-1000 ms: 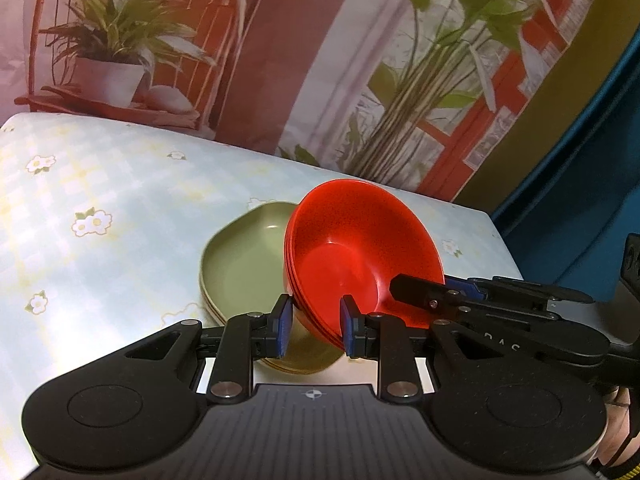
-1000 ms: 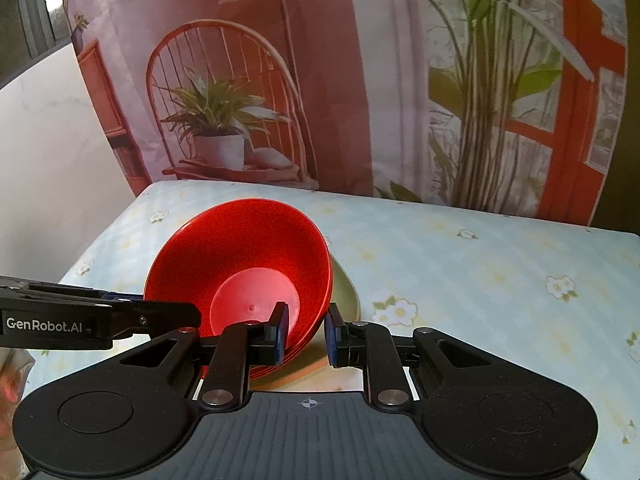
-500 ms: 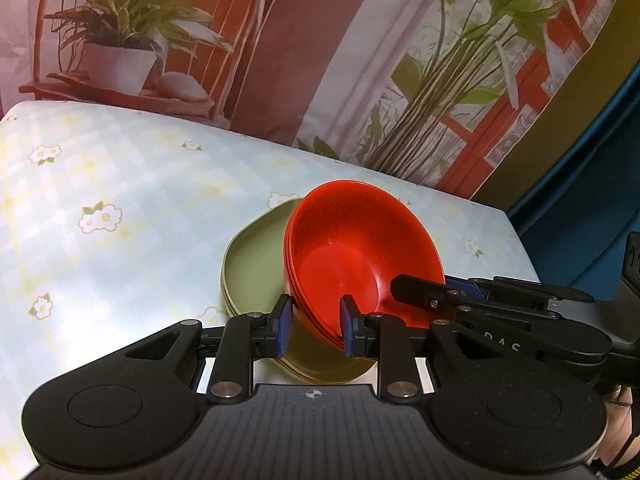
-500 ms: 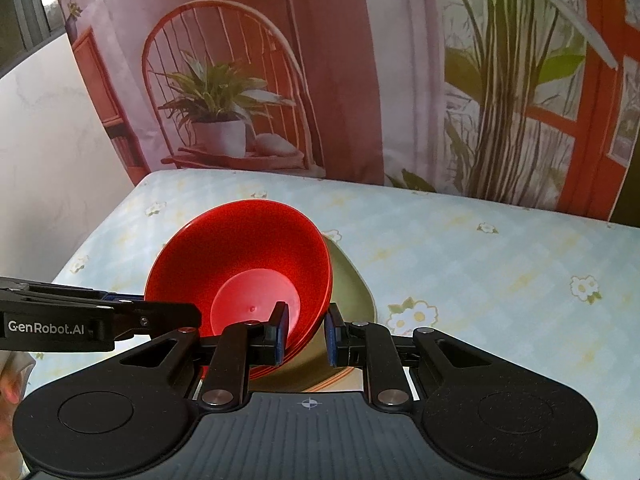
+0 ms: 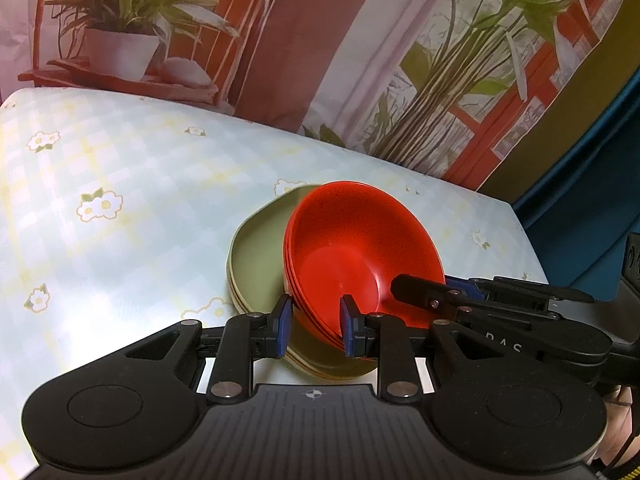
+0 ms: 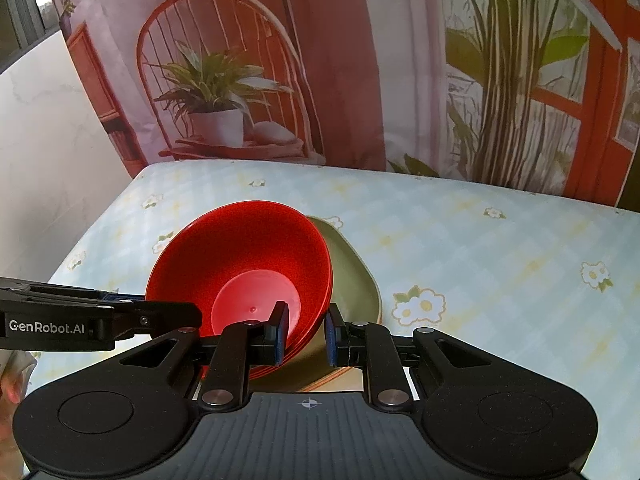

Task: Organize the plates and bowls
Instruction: 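Carry the nested red bowls with both tools and lower them onto the green plate, then open both tools and pull them back from the stack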

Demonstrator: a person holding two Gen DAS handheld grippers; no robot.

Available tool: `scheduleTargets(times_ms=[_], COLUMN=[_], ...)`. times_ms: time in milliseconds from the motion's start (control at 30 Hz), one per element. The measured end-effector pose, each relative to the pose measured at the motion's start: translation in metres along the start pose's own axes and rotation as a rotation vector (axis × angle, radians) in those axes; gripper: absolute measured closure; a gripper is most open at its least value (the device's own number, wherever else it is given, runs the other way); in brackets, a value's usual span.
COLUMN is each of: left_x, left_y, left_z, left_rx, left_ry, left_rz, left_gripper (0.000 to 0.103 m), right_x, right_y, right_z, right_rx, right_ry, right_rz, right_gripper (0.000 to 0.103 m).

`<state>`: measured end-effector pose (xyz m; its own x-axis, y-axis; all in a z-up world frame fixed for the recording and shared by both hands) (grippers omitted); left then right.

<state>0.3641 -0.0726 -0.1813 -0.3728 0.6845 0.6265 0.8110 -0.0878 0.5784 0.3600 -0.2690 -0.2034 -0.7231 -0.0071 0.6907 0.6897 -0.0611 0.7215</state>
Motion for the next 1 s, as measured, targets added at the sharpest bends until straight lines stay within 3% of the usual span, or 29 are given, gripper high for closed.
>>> scheduleTargets(times_ms=[533, 667, 800, 900, 1000], left_x=[-0.008, -0.008, -0.004, 0.002, 0.014], left_y=[-0.014, -0.014, -0.014, -0.012, -0.011], left_z=[0.005, 0.002, -0.004, -0.011, -0.019], left_rx=[0.014, -0.020, -0.058, -0.086, -0.118], left_ry=[0.005, 0.038, 0.058, 0.073, 0.100], left_rz=[0.030, 0.033, 0.017, -0.003, -0.036], left_gripper=[0.076, 0.076, 0.060, 0.054, 0.044], right_x=[-0.008, -0.009, -0.003, 0.004, 0.013], right_y=[-0.016, -0.016, -0.014, -0.013, -0.012], right_z=[0.003, 0.004, 0.004, 0.000, -0.006], right_rx=[0.008, 0.006, 0.017, 0.011, 0.002], right_ry=[-0.012, -0.014, -0.019, -0.032, -0.058], right_rz=[0.048, 0.048, 0.028, 0.014, -0.002], right_gripper=[0.086, 0.085, 0.081, 0.079, 0.068])
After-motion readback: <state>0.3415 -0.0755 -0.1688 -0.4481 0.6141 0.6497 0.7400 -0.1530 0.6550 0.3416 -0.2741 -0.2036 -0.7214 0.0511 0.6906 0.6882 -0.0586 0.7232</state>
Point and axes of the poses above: each gripper's, at about its wrist camera, not at the fingertips, and x roughly against the way its jaws point, z to its left, y to its top, the point moved 1 cm from there along -x, roughly the way its jaws point, and after that the axes turned 15 degrees about -y, right-handed, at the moved point
